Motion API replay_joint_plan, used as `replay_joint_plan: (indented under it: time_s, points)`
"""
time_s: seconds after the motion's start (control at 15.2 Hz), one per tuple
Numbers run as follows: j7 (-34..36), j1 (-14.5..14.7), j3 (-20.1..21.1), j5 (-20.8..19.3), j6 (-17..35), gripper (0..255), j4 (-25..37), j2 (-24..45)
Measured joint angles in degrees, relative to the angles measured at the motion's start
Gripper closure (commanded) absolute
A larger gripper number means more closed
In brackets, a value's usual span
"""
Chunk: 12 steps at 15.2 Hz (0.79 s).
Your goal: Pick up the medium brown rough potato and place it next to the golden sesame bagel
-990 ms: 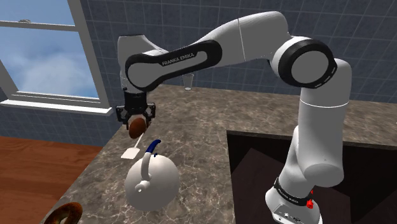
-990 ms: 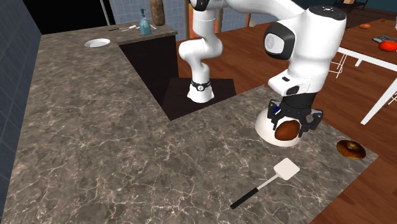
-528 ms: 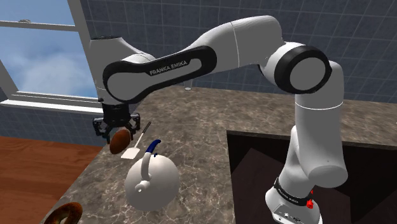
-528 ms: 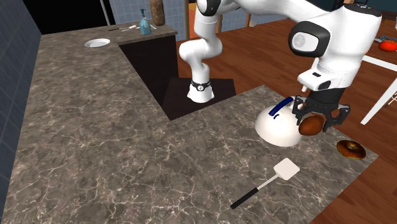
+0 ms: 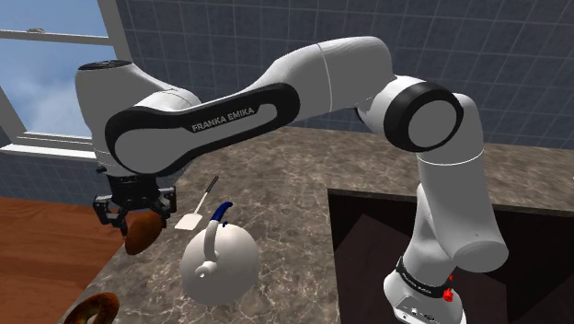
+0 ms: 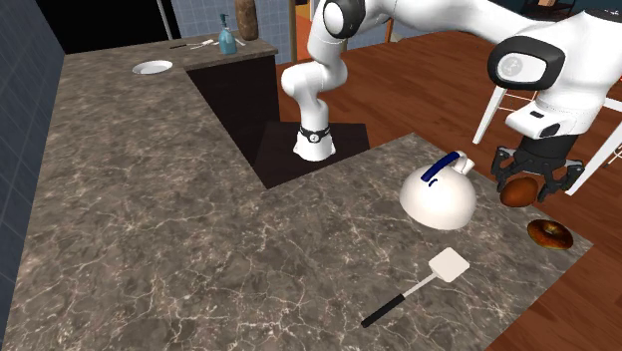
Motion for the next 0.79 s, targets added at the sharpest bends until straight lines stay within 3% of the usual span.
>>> replay_joint_plan:
  time_s: [0.79]
  points:
    - [0.59,0.10,-0.33,-0.68,7.80,255,-5.61,2.26]
